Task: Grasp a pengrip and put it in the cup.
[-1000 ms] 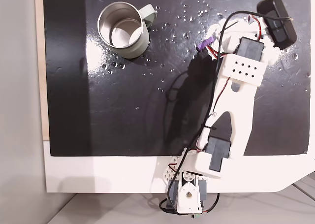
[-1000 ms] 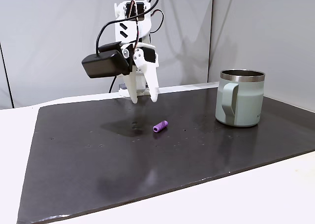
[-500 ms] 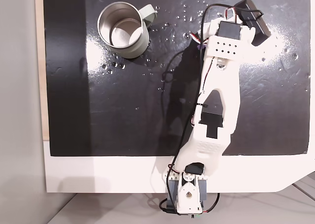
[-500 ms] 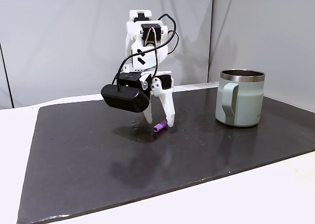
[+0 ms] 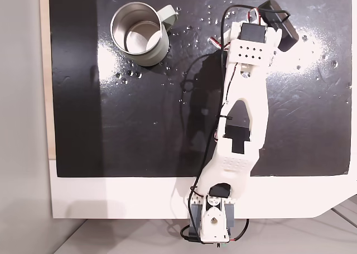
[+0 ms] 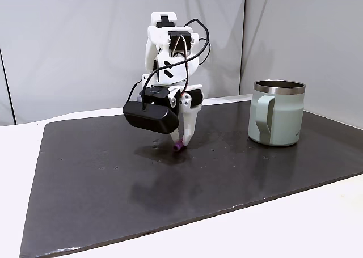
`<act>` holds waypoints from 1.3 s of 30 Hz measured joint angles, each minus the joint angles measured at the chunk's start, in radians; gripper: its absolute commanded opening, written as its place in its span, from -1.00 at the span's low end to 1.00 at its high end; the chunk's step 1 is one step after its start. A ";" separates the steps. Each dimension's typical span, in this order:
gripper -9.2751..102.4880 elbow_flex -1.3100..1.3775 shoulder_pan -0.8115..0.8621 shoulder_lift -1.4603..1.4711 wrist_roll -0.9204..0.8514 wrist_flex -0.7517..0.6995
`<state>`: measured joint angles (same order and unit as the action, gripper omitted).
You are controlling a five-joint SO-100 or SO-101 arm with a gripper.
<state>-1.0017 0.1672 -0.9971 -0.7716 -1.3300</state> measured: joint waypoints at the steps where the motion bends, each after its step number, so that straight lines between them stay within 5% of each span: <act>1: -0.83 0.011 0.006 0.000 -0.003 0.000; 8: -0.83 0.044 0.029 0.000 -0.025 -0.038; 21: -0.83 0.518 -0.097 -0.003 0.067 -0.443; 39: -0.83 0.518 -0.603 -0.219 0.453 -0.462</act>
<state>-0.4832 -0.4357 -1.2164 -0.3191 -1.7917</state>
